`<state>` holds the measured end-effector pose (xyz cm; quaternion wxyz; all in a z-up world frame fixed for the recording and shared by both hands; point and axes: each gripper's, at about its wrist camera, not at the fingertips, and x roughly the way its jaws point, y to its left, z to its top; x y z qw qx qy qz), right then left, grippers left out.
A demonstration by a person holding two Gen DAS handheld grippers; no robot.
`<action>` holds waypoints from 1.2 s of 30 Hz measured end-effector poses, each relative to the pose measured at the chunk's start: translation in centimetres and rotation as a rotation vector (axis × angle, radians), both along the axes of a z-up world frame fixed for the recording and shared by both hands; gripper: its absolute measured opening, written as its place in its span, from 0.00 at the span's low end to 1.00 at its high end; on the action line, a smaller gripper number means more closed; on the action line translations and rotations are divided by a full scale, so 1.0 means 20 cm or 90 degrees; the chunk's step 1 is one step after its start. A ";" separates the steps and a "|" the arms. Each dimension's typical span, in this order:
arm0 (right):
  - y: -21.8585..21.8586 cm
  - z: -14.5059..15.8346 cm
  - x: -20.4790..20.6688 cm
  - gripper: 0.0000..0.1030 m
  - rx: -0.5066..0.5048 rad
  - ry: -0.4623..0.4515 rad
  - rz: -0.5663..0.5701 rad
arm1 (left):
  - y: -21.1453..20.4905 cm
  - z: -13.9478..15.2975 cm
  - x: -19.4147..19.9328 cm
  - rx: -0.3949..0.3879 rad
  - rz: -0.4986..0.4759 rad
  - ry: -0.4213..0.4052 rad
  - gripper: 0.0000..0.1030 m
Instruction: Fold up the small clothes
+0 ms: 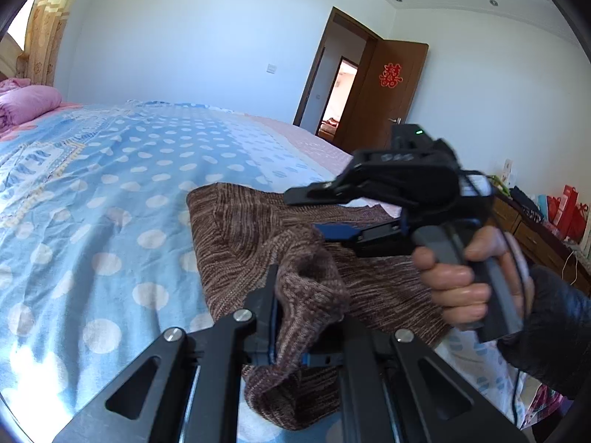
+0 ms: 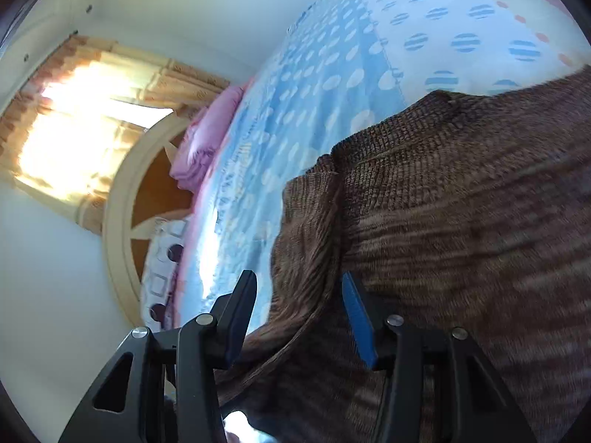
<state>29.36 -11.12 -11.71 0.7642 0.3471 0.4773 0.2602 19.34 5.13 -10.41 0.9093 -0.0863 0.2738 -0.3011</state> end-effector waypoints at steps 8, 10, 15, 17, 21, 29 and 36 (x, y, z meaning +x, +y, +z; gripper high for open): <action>0.16 -0.01 0.12 0.48 -0.050 -0.026 0.024 | 0.00 0.00 0.00 -0.008 -0.004 -0.001 0.09; 0.17 0.00 0.12 0.46 -0.038 -0.042 0.024 | -0.01 -0.01 0.00 -0.007 -0.006 -0.001 0.09; 0.22 -0.04 0.17 0.11 -0.062 -0.038 0.032 | -0.02 -0.01 0.00 0.003 -0.005 0.005 0.09; 0.23 -0.03 0.17 0.10 -0.070 -0.048 0.032 | -0.02 -0.01 0.01 0.003 -0.005 0.007 0.09; 0.23 0.07 0.13 0.09 -0.113 -0.095 0.039 | -0.03 0.00 0.00 0.008 -0.003 0.002 0.09; -0.01 0.30 0.07 0.09 -0.153 -0.150 0.026 | -0.22 0.12 -0.06 0.028 -0.042 -0.061 0.09; -0.36 0.46 -0.03 0.09 -0.230 -0.178 0.009 | -0.54 0.19 -0.07 0.024 -0.119 -0.076 0.09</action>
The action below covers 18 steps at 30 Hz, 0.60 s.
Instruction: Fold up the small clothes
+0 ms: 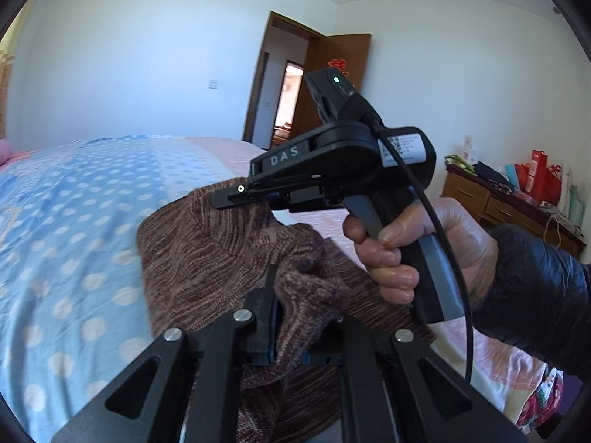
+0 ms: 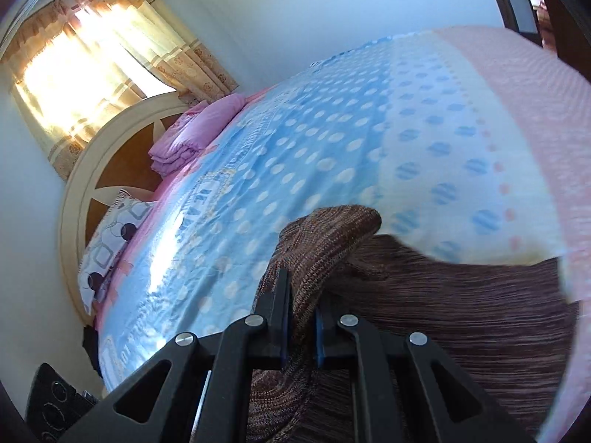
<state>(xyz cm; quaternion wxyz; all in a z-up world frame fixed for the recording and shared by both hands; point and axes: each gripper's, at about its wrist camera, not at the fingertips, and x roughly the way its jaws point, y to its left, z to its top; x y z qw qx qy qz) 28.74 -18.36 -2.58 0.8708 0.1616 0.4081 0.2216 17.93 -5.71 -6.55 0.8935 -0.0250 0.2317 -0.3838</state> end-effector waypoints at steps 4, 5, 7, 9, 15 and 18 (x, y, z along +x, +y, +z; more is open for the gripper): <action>-0.23 0.01 -0.05 0.09 -0.041 -0.001 -0.010 | -0.21 -0.01 -0.02 0.007 -0.053 0.003 0.09; -0.27 0.00 -0.06 0.09 -0.053 0.001 -0.012 | -0.26 -0.02 -0.03 0.010 -0.064 0.008 0.09; -0.36 -0.04 -0.08 0.09 -0.067 0.013 -0.025 | -0.36 -0.05 -0.03 0.021 -0.084 0.017 0.09; -0.46 -0.10 -0.10 0.09 -0.064 0.025 -0.043 | -0.44 -0.08 -0.04 0.030 -0.101 0.028 0.09; -0.65 -0.32 -0.14 0.09 -0.046 0.074 -0.072 | -0.57 -0.16 -0.06 0.077 -0.128 0.057 0.09; -0.69 -0.43 -0.16 0.09 -0.016 0.085 -0.085 | -0.58 -0.17 -0.07 0.101 -0.125 0.078 0.09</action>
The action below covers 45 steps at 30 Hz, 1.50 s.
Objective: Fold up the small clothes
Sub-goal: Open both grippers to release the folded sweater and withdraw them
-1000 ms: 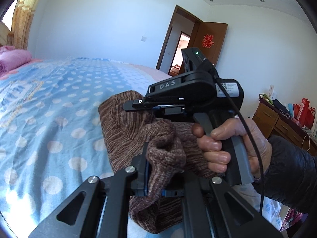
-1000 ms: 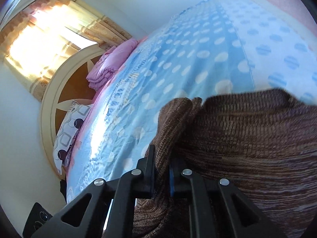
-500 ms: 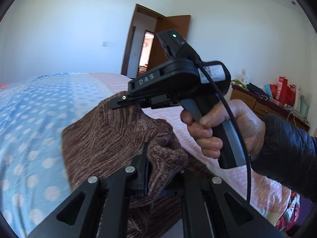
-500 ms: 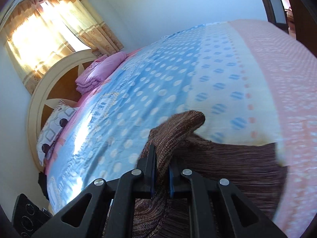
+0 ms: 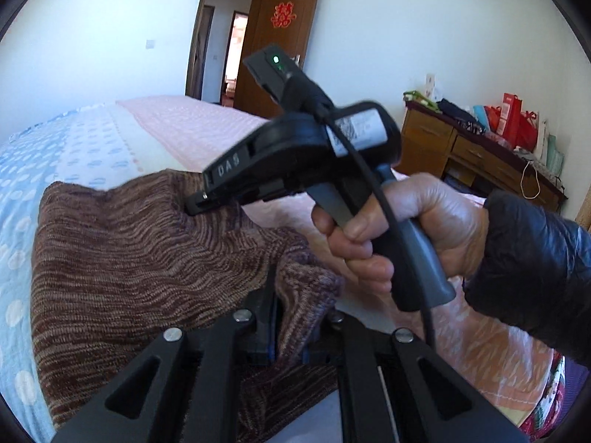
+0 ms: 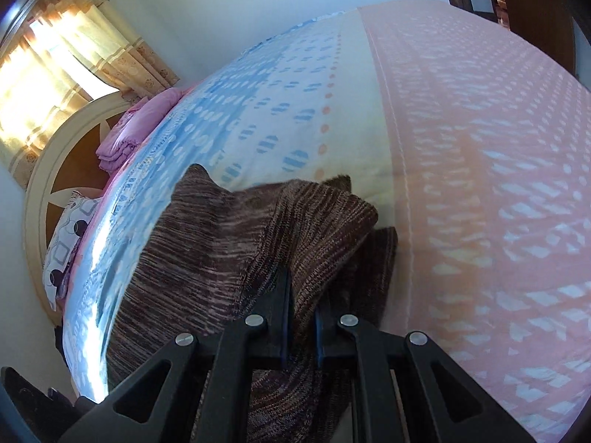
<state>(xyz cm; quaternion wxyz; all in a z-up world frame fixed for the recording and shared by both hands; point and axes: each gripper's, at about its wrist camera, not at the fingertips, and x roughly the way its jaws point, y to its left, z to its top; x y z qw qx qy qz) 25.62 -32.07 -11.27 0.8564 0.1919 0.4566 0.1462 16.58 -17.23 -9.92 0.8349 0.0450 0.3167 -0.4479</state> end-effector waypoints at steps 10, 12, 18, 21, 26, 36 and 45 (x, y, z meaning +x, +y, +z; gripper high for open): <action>-0.10 0.11 -0.31 0.14 -0.006 -0.018 -0.080 | 0.34 0.03 -0.14 0.003 0.034 0.049 0.37; -0.09 0.16 -0.44 0.14 -0.028 -0.033 -0.083 | 0.46 0.07 -0.14 -0.017 0.048 0.038 0.48; 0.08 0.31 -0.69 0.15 -0.056 -0.091 -0.054 | 0.54 0.20 0.04 -0.041 0.151 0.007 0.60; 0.18 0.29 -0.71 0.14 -0.083 -0.099 -0.053 | 0.48 0.16 0.20 0.027 0.221 0.016 0.60; 0.24 0.06 -0.72 0.14 -0.065 -0.014 -0.034 | 0.49 0.01 0.25 0.064 0.280 0.082 0.56; 0.12 -0.04 -0.91 0.05 0.030 0.013 -0.068 | 0.62 -0.08 0.16 0.077 0.306 0.093 0.73; 0.13 0.22 -1.00 0.05 -0.084 -0.077 -0.079 | 0.84 0.01 0.02 0.037 0.339 0.092 0.81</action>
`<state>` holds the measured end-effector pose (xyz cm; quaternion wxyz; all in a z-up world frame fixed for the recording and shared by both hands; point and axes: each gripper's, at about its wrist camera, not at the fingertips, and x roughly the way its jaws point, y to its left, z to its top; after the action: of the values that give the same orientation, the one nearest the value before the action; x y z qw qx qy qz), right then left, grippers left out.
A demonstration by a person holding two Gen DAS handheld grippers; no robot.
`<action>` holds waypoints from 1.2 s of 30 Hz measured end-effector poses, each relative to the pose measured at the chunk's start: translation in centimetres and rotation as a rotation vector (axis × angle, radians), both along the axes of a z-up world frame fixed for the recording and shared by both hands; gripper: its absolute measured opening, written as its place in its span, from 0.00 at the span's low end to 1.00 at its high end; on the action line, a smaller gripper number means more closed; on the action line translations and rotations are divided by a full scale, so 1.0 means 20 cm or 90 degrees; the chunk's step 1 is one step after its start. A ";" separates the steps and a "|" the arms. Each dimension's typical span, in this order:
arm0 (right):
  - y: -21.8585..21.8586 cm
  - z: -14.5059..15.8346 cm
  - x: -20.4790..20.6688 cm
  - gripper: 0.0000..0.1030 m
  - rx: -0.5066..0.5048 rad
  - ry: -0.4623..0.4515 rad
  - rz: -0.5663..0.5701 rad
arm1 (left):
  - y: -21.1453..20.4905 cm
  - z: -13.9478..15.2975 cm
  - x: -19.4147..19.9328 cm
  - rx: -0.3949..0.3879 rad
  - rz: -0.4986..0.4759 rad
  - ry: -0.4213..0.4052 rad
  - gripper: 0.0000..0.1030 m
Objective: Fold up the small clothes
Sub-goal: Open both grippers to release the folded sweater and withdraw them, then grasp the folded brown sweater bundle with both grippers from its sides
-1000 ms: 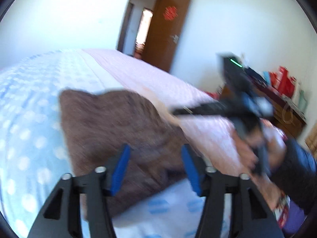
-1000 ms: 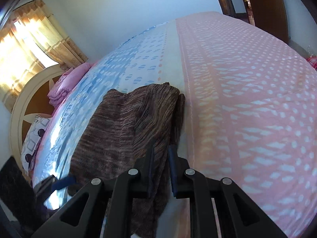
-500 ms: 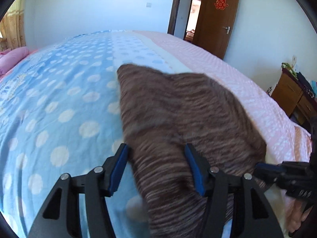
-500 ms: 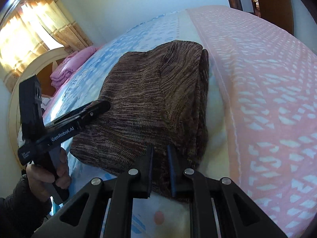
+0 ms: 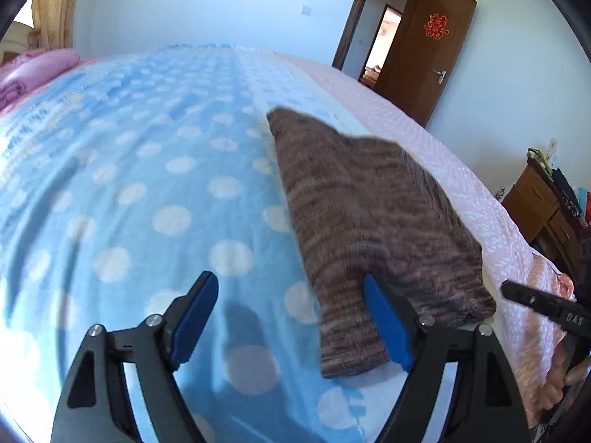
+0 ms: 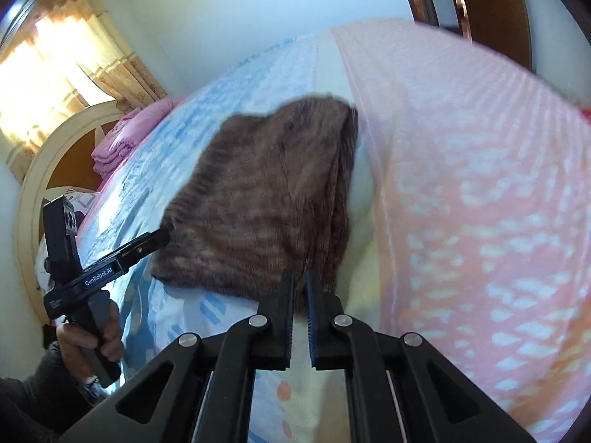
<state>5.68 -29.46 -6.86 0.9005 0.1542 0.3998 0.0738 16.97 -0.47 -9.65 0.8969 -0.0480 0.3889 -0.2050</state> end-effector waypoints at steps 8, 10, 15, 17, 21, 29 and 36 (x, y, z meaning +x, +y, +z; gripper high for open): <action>-0.04 0.12 0.58 0.05 -0.063 -0.049 -0.025 | -0.30 0.20 0.32 0.028 -0.001 -0.085 0.81; -0.02 0.04 0.74 0.05 -0.079 -0.027 -0.013 | -0.36 0.16 0.43 0.025 0.009 -0.065 0.81; -0.02 -0.19 0.98 0.04 -0.108 0.016 -0.022 | -0.41 -0.05 0.58 0.089 0.047 0.006 0.74; -0.03 -0.19 1.01 0.04 -0.120 0.014 -0.017 | -0.34 -0.10 0.61 0.032 0.047 0.055 0.75; -0.04 -0.19 1.06 0.04 -0.119 0.016 -0.023 | -0.33 -0.10 0.60 0.033 0.052 0.060 0.77; -0.05 -0.04 0.83 0.08 -0.087 -0.043 -0.060 | -0.37 -0.10 0.58 0.081 0.058 0.045 0.81; -0.12 -0.07 0.54 0.52 -0.021 -0.066 -0.110 | -0.37 -0.11 0.58 0.091 0.065 0.042 0.85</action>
<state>16.47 -31.90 -8.31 0.9254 0.1693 0.3390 -0.0031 28.63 -7.90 -11.80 0.8939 -0.0105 0.4291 -0.1291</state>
